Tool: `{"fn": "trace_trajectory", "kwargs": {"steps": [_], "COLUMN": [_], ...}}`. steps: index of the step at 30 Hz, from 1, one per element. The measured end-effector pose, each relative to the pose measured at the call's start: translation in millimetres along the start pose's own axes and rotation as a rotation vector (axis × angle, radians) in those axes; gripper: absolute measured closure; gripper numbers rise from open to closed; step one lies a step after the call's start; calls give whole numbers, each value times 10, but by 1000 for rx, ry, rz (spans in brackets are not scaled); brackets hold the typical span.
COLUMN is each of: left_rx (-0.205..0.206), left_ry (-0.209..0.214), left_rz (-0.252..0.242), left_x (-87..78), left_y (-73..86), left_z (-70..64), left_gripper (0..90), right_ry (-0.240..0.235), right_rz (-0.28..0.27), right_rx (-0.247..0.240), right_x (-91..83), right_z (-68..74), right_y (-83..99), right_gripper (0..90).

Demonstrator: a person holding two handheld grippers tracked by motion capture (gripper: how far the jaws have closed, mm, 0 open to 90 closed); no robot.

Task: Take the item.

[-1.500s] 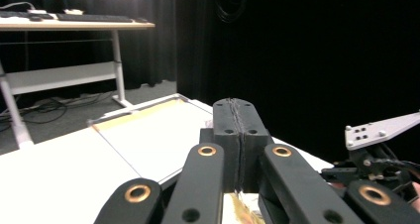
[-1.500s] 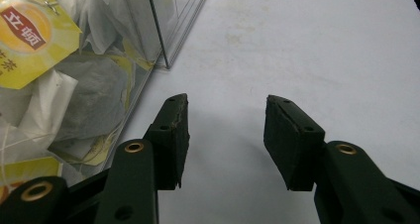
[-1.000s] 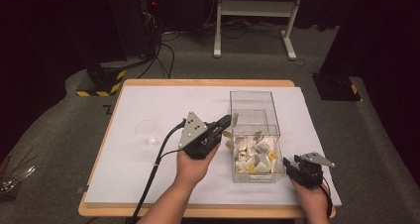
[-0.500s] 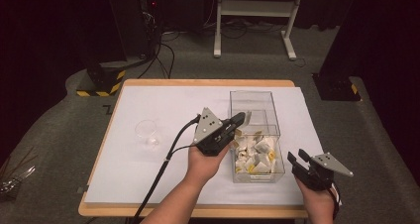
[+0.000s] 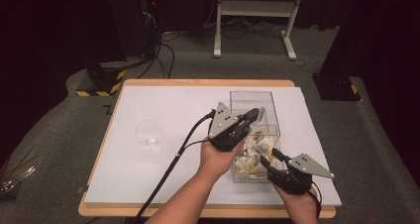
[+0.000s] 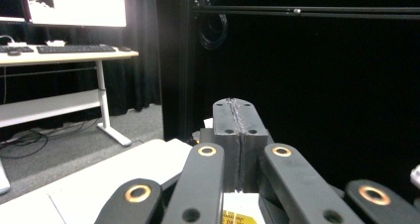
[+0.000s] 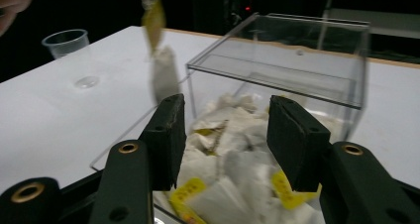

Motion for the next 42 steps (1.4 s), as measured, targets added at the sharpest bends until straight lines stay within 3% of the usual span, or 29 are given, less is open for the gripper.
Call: {"fn": "trace_trajectory", "kwargs": {"steps": [7, 14, 20, 22, 28, 30, 35, 42], "left_rx": [-8, -23, -28, -27, -12, -18, -19, -9], "left_ry": [13, 33, 36, 32, -17, -58, -108, -160], "left_rz": [-14, -34, -47, -48, -59, -75, -107, -118], "left_x": [20, -29, -68, -79, -153, -215, -340, -501], "left_y": [-31, -75, -106, -109, -97, -77, -85, -90], "left_z": [-56, -100, -107, -99, -27, 53, 157, 313], "left_gripper": [896, 895, 896, 896, 898, 899, 900, 900], "right_ry": [-21, -14, -26, -31, -9, 16, 48, 90], "right_rz": [20, 28, 29, 28, 34, 28, 48, 4], "right_rx": [-39, -35, -47, -74, -113, -102, -72, -37], "right_x": [190, 320, 382, 380, 343, 294, 260, 118], "right_z": [148, 149, 222, 249, 232, 165, 24, -123], "right_y": [-39, -78, -91, -81, -45, -18, 43, 16], "right_gripper": [501, 555, 766, 846, 856, 859, 860, 859]}}
Point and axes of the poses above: each handheld gripper's, and its own axes: x roughly forward along the jaws, y roughly out of its underside, z roughly to its left, the point moved 2 cm from there along x, roughly forward along the jaws, and after that the axes turned 3 degrees about -y, right-handed, at the moved point
